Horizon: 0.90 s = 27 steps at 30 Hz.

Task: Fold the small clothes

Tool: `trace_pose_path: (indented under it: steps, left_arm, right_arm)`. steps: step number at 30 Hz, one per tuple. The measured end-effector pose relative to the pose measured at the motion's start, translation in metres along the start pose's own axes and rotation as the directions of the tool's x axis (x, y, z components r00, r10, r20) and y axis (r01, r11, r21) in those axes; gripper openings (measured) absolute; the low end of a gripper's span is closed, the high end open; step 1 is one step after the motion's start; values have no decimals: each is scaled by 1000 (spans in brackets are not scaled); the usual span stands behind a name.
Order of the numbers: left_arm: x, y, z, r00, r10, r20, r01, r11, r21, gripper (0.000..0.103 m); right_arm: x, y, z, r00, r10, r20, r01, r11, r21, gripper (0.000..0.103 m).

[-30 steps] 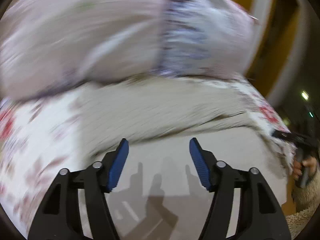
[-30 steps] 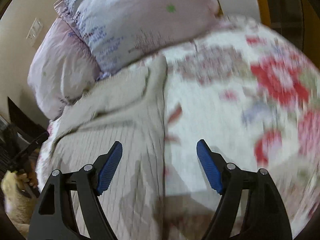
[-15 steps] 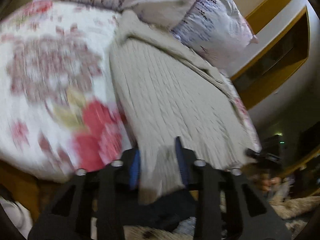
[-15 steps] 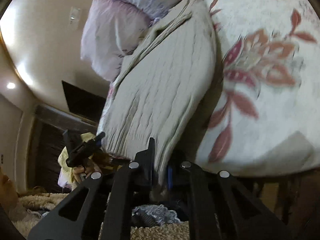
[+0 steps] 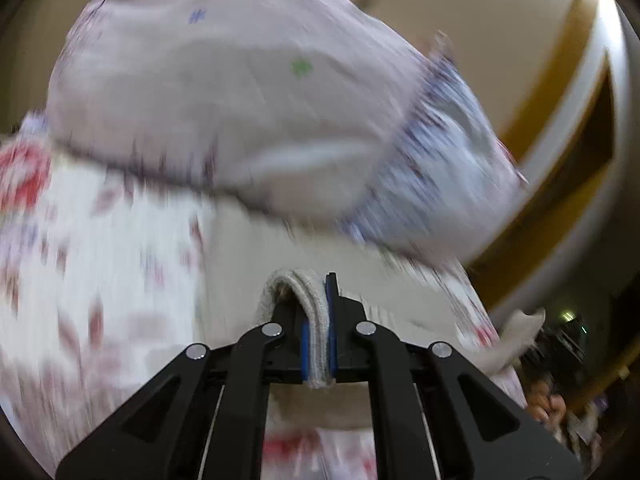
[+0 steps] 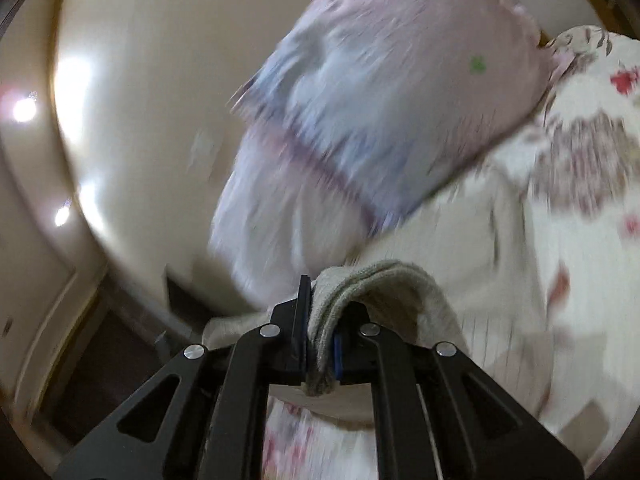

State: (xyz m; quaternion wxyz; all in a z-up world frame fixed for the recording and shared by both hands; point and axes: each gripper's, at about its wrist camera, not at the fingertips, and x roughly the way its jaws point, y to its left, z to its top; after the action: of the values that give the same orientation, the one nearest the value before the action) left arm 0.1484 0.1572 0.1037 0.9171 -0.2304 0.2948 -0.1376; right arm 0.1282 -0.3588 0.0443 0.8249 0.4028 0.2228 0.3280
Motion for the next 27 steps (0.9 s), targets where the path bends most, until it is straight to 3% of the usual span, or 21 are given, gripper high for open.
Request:
trace_pose_path:
  steps: [1,3,5,6,7,9,11,12,17,19,20,22,23,25,27]
  left_arm:
    - [26,2,19,999,35,-3,-35,999,9,7]
    - [60,6,35,995,92,-41,-91,995,37,14]
    - [86,11,44,980,175,-97,-171,984,47,35]
    - [83,15,41,977,191,-93,-188,981,41,60]
    - [76,20,36,982,171,-76,-168,985,36,74]
    - [64,30,26,988,132,-75,-130,991,32,80]
    - [65,40,13,982,122,-142,-120,993,18,80]
    - [68,46,9,978,114,-176,-116,993,2,80]
    - [89,58,-12,955,117,-271,-131,991,-35,80]
    - [92,58,-20,958,134,-255,-145,989,-23,76]
    - [95,57,-22,957,128,-260,-140,990,-26,72]
    - [98,61,-22,961,94,-260,-120,989,-87,34]
    - [98,68,-24,967,49,-250,-98,977,-189,29]
    - [92,68,-19,977,-41,-208,-23,955,-295,20]
    - [87,46,-11,981,-104,-166,50,953,-299,19]
  right_arm:
    - [15,-8,14,999,-37,28,37,999,15,9]
    - [54,-30,42,986,-161,40,159,986,41,21]
    - [82,-52,55,958,-283,-38,285,957,56,72]
    - [87,-60,56,946,-315,-75,320,944,74,80]
    - [87,-65,55,943,-322,-90,329,940,89,83]
    - [79,-69,56,932,-355,-71,358,933,39,88]
    - [71,-73,61,887,-459,-44,459,888,-9,89]
    - [72,-79,65,880,-472,-56,473,881,-3,89]
    - [65,-95,57,906,-412,-99,420,905,75,89]
    - [61,-95,56,914,-396,-93,402,913,65,89]
    - [61,-94,54,921,-379,-93,385,921,60,89]
    - [65,-93,53,931,-353,-98,360,931,62,89]
    - [65,-92,53,935,-340,-102,347,935,67,89]
    - [66,-90,55,941,-323,-106,331,941,68,89]
    - [58,-87,59,949,-304,-84,310,949,65,89]
